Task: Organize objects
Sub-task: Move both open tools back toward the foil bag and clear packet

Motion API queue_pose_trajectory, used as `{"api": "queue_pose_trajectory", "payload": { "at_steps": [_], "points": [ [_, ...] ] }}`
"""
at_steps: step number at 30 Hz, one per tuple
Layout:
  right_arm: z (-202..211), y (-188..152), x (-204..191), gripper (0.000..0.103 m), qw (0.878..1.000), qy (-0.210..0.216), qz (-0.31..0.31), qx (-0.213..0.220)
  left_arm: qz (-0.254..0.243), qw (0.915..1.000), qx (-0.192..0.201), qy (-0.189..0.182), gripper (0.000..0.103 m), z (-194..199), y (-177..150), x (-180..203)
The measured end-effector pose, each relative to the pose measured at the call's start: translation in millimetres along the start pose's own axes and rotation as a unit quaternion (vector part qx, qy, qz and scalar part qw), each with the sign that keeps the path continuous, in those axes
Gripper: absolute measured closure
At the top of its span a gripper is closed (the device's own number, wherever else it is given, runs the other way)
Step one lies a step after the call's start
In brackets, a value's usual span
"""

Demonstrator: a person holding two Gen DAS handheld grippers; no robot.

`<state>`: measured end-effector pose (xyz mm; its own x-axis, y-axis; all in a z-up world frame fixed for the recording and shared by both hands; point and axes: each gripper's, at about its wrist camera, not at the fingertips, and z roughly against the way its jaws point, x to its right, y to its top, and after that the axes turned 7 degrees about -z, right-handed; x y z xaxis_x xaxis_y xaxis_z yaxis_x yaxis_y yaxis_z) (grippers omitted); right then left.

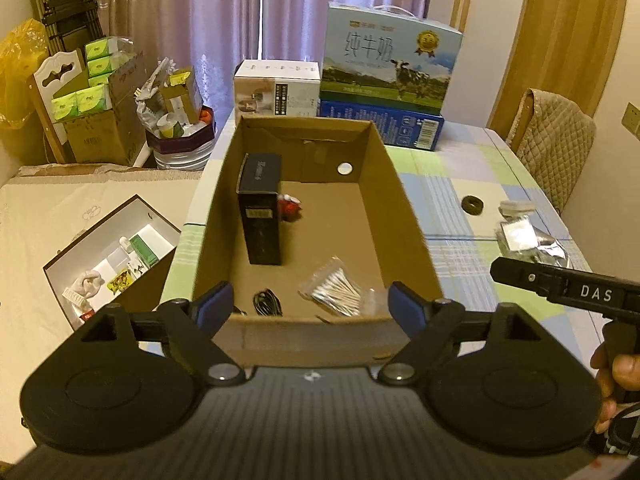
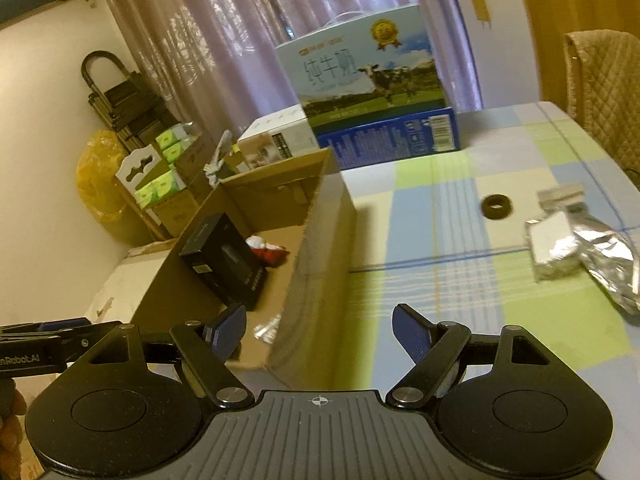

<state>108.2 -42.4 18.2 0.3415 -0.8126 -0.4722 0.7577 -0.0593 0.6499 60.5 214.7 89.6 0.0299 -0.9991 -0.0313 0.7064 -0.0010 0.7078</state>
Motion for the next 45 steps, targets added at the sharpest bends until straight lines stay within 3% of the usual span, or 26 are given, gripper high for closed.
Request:
{"api": "queue_pose_trajectory", "payload": {
  "at_steps": [11, 15, 34, 45],
  "points": [
    [54.5, -15.7, 40.0, 0.025, 0.999, -0.028, -0.022, 0.014, 0.000, 0.9997, 0.010, -0.020, 0.011, 27.4, -12.7, 47.8],
    [72.7, -18.9, 60.7, 0.025, 0.998, -0.042, -0.037, 0.022, -0.005, 0.9994, 0.017, -0.029, 0.001, 32.6, -15.5, 66.4],
    [138.9, -29.9, 142.8, 0.025, 0.990, -0.104, -0.077, 0.053, -0.036, 0.9970, 0.029, -0.062, 0.001, 17.6, -37.6, 149.8],
    [155.9, -29.4, 186.4, 0.025, 0.983, -0.138, -0.104, 0.065, -0.040, 0.9933, 0.002, -0.108, 0.001, -16.8, -34.3, 199.3]
  ]
}}
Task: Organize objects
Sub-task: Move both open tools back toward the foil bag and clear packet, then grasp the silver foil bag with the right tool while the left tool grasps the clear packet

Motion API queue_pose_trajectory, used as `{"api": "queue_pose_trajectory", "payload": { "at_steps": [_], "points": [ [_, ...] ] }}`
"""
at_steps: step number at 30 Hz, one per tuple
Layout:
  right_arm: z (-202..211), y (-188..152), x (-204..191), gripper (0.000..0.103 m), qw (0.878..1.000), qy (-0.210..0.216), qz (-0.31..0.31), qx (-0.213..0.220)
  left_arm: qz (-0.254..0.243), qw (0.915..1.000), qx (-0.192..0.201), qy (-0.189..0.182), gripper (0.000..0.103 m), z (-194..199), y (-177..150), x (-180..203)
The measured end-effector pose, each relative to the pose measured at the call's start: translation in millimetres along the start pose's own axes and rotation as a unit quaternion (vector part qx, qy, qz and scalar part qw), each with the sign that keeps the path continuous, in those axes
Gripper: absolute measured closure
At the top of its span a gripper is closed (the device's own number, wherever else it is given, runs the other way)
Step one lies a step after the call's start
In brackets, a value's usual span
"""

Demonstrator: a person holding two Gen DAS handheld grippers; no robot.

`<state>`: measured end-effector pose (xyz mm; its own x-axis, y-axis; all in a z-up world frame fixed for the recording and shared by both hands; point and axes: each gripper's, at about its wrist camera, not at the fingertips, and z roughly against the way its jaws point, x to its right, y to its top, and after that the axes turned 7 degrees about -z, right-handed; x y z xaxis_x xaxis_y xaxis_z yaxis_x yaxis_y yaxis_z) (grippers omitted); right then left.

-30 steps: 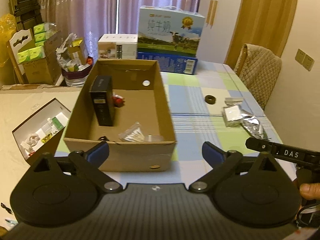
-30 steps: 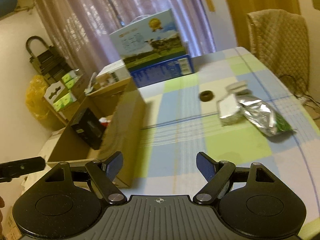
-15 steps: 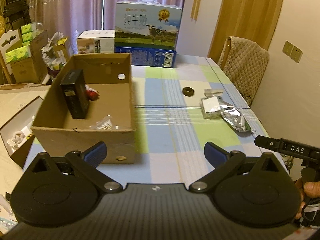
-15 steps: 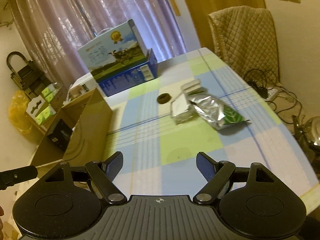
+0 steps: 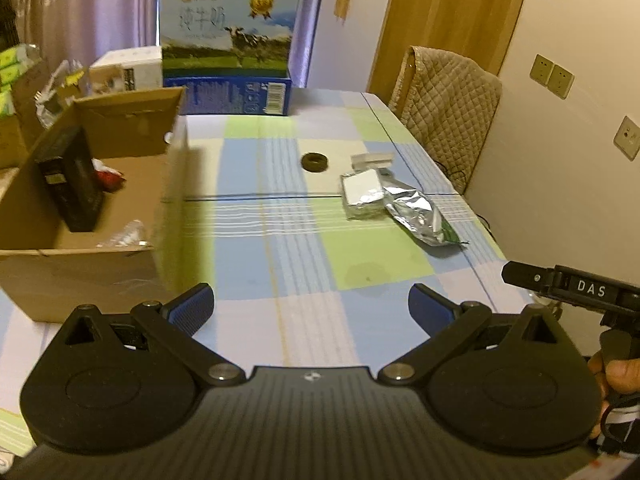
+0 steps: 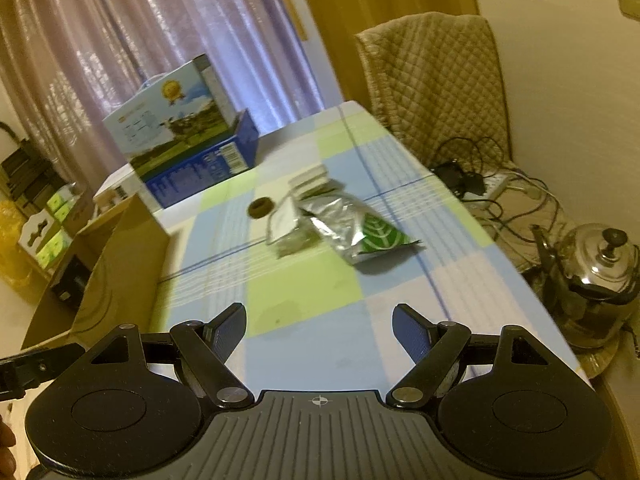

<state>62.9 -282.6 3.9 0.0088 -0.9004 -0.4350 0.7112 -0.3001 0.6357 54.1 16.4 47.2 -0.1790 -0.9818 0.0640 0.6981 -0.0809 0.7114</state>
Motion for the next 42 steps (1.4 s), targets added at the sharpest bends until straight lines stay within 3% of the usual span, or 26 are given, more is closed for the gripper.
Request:
{"api": "queue_pose_trajectory", "payload": {
  "at_steps": [14, 20, 28, 42],
  "points": [
    [-13.6, 18.8, 13.4, 0.025, 1.000, -0.005, 0.007, -0.003, -0.029, 0.9994, -0.015, 0.009, 0.001, -46.8, 22.9, 28.2],
    [-33.0, 41.8, 12.5, 0.025, 0.998, -0.006, 0.054, -0.031, -0.041, 0.9990, -0.018, 0.004, 0.001, -69.7, 34.6, 33.2],
    [-72.3, 73.1, 4.7, 0.025, 0.988, -0.018, 0.140, -0.059, -0.059, 0.9976, -0.036, 0.008, 0.001, -106.1, 58.5, 33.2],
    [-164.7, 80.4, 1.7, 0.025, 0.964, -0.015, 0.242, -0.111, -0.049, 0.9965, -0.067, 0.011, 0.001, -169.8, 75.3, 16.7]
  ]
}}
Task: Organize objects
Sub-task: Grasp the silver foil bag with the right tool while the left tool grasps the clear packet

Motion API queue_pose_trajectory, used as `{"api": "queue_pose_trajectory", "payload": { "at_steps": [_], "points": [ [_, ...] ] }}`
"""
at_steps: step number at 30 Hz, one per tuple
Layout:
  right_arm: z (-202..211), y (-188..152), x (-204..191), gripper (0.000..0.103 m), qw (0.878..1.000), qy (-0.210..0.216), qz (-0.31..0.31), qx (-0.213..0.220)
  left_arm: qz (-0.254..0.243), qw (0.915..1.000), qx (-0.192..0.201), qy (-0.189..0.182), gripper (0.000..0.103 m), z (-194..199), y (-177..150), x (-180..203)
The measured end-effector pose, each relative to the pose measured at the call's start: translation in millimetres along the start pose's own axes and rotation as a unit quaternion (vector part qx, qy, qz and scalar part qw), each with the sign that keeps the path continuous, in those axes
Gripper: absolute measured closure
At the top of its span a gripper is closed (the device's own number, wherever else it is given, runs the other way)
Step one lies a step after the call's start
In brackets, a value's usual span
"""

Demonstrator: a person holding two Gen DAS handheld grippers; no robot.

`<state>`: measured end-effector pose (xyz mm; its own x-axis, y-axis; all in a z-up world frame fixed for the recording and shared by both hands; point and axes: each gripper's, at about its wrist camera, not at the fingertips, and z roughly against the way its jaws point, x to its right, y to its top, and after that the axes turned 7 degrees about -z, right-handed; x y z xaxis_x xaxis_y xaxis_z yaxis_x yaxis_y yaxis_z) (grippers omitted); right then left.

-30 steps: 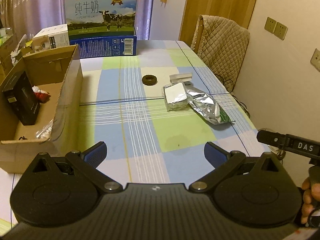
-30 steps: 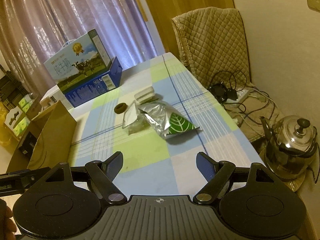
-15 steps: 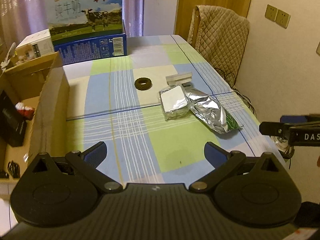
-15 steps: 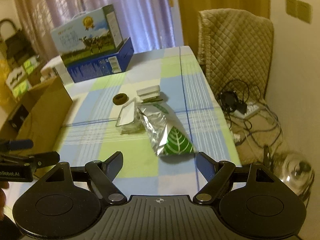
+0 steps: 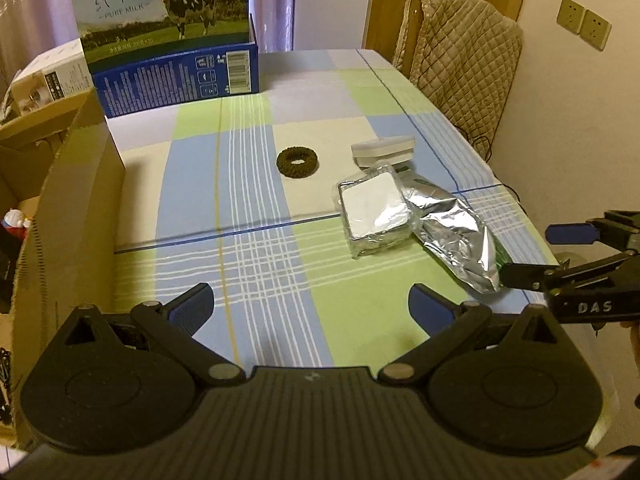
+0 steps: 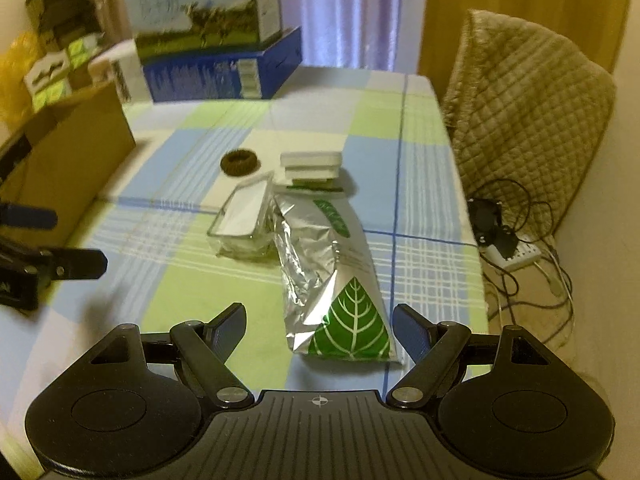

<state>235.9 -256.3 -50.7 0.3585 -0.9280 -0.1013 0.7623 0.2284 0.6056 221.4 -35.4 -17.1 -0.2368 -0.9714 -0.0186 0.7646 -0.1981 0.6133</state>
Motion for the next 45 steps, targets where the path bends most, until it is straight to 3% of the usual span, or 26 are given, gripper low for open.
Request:
{"api": "queue_pose_trajectory", "payload": {
  "at_steps": [19, 22, 28, 35, 38, 45],
  "points": [
    [-83.4, 20.3, 0.0, 0.025, 0.995, -0.001, 0.075, -0.061, 0.009, 0.9997, -0.021, -0.010, 0.001, -39.2, 0.9, -10.3],
    [-95.7, 25.3, 5.4, 0.025, 0.995, -0.010, 0.069, -0.068, 0.015, 0.9994, -0.023, -0.023, 0.001, -43.5, 2.5, -10.7],
    [-110.7, 31.3, 14.9, 0.026, 0.996, 0.011, 0.055, -0.074, 0.018, 0.9991, -0.026, -0.026, 0.001, -52.8, 4.8, -10.3],
    [-101.6, 34.9, 20.8, 0.057, 0.997, 0.001, 0.029, -0.069, 0.022, 0.9991, -0.026, -0.027, 0.001, -63.3, 8.8, -9.1],
    [-96.0, 34.7, 20.2, 0.062, 0.997, 0.002, 0.029, -0.066, 0.025, 0.9988, -0.024, -0.034, 0.001, -69.3, 14.0, -6.7],
    [-83.4, 23.9, 25.5, 0.064, 0.998, -0.014, 0.003, -0.061, 0.029, 0.9979, -0.014, -0.055, 0.001, -83.7, 32.5, -0.7]
  ]
}}
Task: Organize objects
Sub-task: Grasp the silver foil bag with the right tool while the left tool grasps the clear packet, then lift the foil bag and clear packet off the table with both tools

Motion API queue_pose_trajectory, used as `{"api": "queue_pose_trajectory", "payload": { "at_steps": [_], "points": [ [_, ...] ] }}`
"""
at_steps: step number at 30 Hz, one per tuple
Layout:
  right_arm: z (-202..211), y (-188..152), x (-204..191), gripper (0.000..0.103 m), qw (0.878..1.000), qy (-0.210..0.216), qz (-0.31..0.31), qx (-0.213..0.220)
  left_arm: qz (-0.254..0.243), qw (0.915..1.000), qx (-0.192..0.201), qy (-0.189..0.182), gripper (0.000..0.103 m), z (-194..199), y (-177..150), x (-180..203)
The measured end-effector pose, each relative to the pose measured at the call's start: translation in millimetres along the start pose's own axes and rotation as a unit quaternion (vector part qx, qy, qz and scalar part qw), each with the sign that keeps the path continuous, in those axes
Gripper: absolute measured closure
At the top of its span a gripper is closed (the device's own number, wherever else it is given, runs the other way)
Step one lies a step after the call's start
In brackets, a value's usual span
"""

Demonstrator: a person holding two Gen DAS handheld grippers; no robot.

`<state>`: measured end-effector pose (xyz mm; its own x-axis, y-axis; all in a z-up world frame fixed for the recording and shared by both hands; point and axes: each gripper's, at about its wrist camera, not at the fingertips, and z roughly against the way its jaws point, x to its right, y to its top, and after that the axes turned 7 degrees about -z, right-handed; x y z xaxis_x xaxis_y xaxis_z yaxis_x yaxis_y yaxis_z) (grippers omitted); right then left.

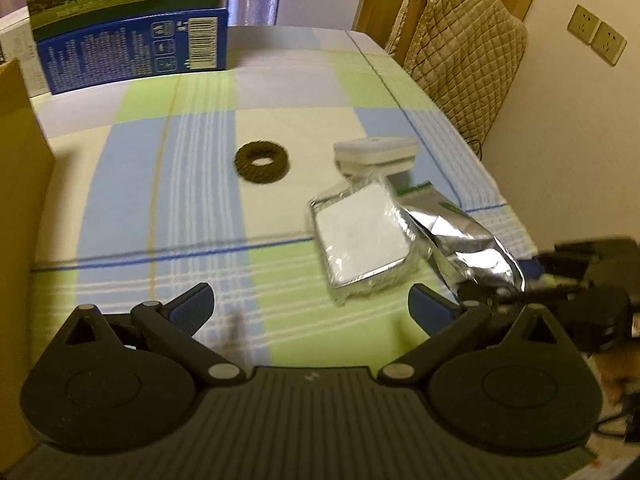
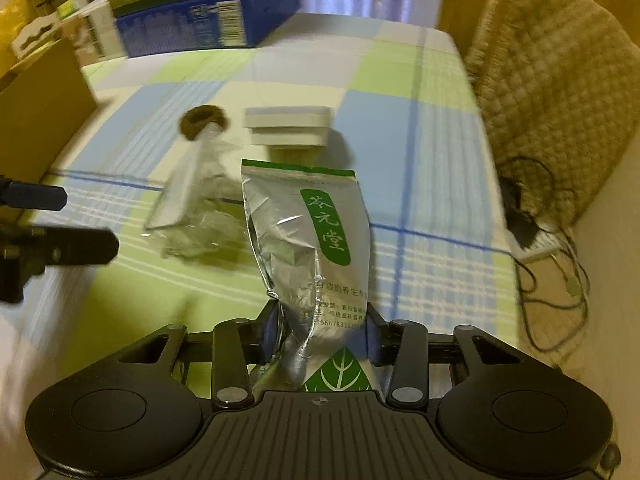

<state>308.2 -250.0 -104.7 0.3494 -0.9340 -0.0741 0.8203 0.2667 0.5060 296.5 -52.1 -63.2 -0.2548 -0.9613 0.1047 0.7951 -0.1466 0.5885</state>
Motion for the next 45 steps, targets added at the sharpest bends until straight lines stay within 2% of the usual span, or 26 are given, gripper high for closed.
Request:
{"api": "queue_pose_trajectory", "payload": {
  "at_steps": [7, 12, 16, 17, 19, 21, 27, 34, 45],
  "points": [
    [11.4, -8.2, 22.8, 0.064, 0.999, -0.003, -0.053, 0.010, 0.005, 0.9997, 0.008, -0.022, 0.003, -20.8, 19.9, 11.9],
    [16.5, -10.0, 27.3, 0.064, 0.997, -0.007, -0.072, 0.019, 0.018, 0.9992, 0.001, -0.037, 0.017, -40.6, 29.0, 21.8],
    [18.1, -12.5, 28.2, 0.064, 0.997, -0.010, -0.078, 0.022, 0.025, 0.9989, -0.004, -0.038, 0.024, -54.9, 31.6, 27.4],
    [18.3, -13.2, 28.0, 0.064, 0.997, -0.011, -0.080, 0.021, 0.026, 0.9990, -0.006, -0.037, 0.031, -58.0, 31.5, 27.9],
    [18.3, -14.2, 28.1, 0.064, 0.996, -0.010, -0.083, 0.020, 0.022, 0.9992, -0.010, -0.033, 0.031, -62.7, 30.1, 29.0],
    [17.9, -15.2, 27.4, 0.064, 0.996, -0.009, -0.084, 0.018, 0.019, 0.9991, -0.012, -0.036, 0.036, -62.1, 27.7, 28.2],
    [20.6, -13.4, 17.5, 0.064, 0.996, 0.008, -0.087, 0.019, -0.011, 0.9987, -0.035, -0.036, 0.039, -41.6, 10.3, 21.1],
    [31.2, -14.4, -12.2, 0.064, 0.994, 0.044, -0.097, 0.016, -0.032, 0.9976, -0.051, -0.032, 0.039, 0.9, -37.2, 7.9],
    [64.4, -50.9, -65.7, 0.064, 0.990, 0.079, -0.114, 0.012, -0.027, 0.9980, -0.049, -0.028, 0.039, 69.1, -103.8, 3.5]
  ]
}}
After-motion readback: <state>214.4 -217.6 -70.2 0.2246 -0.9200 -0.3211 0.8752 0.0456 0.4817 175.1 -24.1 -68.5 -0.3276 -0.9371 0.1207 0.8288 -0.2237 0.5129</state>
